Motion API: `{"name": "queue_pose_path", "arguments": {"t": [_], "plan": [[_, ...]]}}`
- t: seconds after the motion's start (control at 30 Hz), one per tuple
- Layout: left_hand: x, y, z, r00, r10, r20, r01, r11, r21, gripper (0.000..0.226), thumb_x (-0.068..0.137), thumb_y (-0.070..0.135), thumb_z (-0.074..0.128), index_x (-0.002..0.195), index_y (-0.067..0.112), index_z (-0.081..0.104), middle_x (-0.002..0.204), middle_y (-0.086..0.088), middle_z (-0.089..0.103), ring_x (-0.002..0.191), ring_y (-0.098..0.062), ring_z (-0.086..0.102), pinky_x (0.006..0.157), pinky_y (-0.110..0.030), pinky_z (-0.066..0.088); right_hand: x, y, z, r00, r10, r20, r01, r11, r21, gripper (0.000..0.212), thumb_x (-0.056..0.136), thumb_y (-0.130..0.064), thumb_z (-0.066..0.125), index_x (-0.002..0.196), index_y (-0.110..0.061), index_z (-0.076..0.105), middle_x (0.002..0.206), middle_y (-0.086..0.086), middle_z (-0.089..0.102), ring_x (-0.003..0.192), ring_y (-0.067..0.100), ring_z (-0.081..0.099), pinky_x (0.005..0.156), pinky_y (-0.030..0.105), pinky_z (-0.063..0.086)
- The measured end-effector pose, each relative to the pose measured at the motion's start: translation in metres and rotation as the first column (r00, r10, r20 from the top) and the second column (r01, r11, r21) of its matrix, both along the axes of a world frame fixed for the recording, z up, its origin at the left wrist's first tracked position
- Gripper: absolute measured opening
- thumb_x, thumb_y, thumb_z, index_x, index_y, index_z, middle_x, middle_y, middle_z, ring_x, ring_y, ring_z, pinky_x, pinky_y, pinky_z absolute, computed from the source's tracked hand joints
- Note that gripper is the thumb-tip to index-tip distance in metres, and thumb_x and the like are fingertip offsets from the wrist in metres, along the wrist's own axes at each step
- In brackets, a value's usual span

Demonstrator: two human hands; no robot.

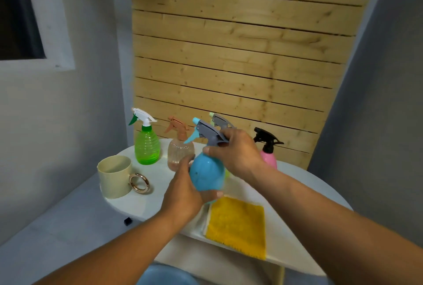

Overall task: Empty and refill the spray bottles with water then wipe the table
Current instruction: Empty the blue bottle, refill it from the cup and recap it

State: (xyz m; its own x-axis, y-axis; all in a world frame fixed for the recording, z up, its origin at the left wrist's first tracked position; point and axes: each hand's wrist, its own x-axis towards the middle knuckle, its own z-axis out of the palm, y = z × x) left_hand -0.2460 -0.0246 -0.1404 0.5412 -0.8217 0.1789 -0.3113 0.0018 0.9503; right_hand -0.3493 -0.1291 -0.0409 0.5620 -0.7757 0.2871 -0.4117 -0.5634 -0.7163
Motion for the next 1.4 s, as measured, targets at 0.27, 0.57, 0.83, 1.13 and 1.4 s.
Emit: {"name": "queue_pose_path", "arguments": {"t": [0.27, 0.57, 0.83, 1.13, 1.4], "plan": [[-0.067, -0.059, 0.03, 0.987, -0.161, 0.023, 0.162, 0.986, -0.026, 0.091, 0.076, 0.014, 0.093, 0.15, 0.034, 0.043, 0.145, 0.006, 0.044, 0.13, -0.014, 0.054, 0.106, -0.042, 0.054, -0.084, -0.062, 0.055, 0.995, -0.093, -0.035, 0.092, 0.995, -0.049, 0.025, 0.076, -0.03, 0.087, 0.091, -0.019, 0.07, 0.086, 0.007, 0.072, 0.071, 0.018, 0.063, 0.064, 0.037, 0.055], [-0.135, -0.124, 0.017, 0.919, -0.386, -0.081, 0.391, 0.919, 0.054, 0.076, 0.088, -0.014, 0.064, 0.14, 0.039, 0.05, 0.12, 0.028, 0.058, 0.116, 0.008, 0.059, 0.081, -0.009, 0.05, -0.165, -0.127, 0.04, 0.976, -0.213, -0.048, 0.211, 0.977, -0.037, 0.026, 0.076, -0.031, 0.088, 0.092, -0.024, 0.068, 0.092, 0.003, 0.071, 0.089, 0.022, 0.067, 0.073, 0.037, 0.055], [-0.159, -0.164, -0.011, 0.878, -0.448, -0.17, 0.473, 0.865, 0.164, 0.079, 0.095, -0.009, 0.06, 0.154, 0.038, 0.036, 0.133, 0.022, 0.049, 0.136, -0.006, 0.046, 0.083, -0.014, 0.047, -0.199, -0.172, -0.005, 0.968, -0.252, -0.01, 0.252, 0.967, 0.04, 0.028, 0.073, -0.022, 0.091, 0.09, -0.021, 0.069, 0.091, 0.004, 0.072, 0.081, 0.015, 0.066, 0.07, 0.031, 0.053], [-0.167, -0.19, -0.036, 0.856, -0.497, -0.139, 0.516, 0.815, 0.262, 0.088, 0.096, -0.004, 0.059, 0.164, 0.039, 0.024, 0.165, 0.008, 0.037, 0.153, -0.014, 0.035, 0.111, -0.031, 0.043, -0.208, -0.203, -0.037, 0.973, -0.231, 0.008, 0.228, 0.965, 0.132, 0.029, 0.075, -0.022, 0.09, 0.094, -0.025, 0.069, 0.097, 0.001, 0.07, 0.093, 0.021, 0.067, 0.082, 0.038, 0.056], [-0.169, -0.198, -0.046, 0.856, -0.493, -0.156, 0.517, 0.813, 0.268, 0.09, 0.096, -0.002, 0.061, 0.164, 0.041, 0.022, 0.165, 0.009, 0.035, 0.153, -0.014, 0.034, 0.117, -0.038, 0.044, -0.21, -0.21, -0.042, 0.978, -0.208, 0.013, 0.203, 0.966, 0.162, 0.03, 0.078, -0.021, 0.088, 0.101, -0.022, 0.069, 0.103, 0.002, 0.07, 0.098, 0.019, 0.067, 0.084, 0.036, 0.056]]}}
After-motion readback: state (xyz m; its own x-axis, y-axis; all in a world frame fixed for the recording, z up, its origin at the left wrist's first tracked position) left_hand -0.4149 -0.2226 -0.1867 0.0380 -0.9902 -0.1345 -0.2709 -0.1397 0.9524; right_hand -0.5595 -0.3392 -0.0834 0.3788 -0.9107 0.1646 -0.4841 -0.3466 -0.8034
